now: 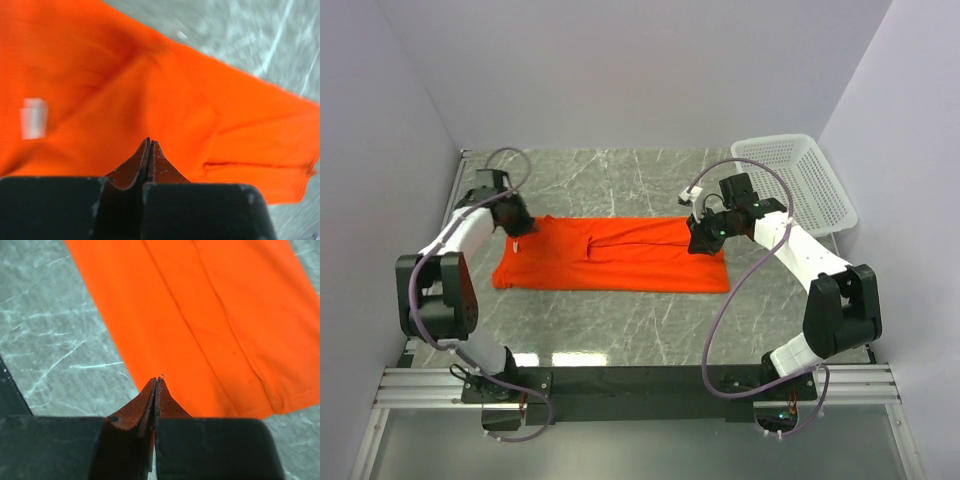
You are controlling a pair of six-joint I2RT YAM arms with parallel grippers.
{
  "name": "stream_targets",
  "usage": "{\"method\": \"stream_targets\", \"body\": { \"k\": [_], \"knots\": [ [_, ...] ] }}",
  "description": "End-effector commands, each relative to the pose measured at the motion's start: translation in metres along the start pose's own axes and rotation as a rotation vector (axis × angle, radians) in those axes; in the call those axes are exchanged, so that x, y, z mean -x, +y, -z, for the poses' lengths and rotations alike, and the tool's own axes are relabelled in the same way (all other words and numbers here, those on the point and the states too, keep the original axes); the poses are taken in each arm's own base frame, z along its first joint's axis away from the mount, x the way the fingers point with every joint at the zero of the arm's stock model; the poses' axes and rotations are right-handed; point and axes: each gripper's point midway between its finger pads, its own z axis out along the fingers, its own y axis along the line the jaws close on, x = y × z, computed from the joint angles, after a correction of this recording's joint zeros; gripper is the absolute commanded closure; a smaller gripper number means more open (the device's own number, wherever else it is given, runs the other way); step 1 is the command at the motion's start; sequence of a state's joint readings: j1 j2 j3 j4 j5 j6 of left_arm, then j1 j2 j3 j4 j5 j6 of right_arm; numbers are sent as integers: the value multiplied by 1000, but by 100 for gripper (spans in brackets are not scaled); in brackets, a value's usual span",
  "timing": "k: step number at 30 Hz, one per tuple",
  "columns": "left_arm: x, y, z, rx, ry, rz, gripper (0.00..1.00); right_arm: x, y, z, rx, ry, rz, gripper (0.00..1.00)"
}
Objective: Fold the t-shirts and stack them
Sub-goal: Fold the tshirt
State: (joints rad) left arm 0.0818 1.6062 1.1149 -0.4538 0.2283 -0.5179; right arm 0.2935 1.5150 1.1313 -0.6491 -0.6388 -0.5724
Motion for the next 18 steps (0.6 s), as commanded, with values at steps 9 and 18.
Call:
{"method": "stream_targets", "body": {
  "k": [9,18],
  "knots": [
    [-6,-24,-54,116,19,-85,99,13,-13,4,-83,-45,-25,99],
    [-24,-15,-90,193,96,-129,99,17,-15,12,-87,-73,-36,99]
  ]
}}
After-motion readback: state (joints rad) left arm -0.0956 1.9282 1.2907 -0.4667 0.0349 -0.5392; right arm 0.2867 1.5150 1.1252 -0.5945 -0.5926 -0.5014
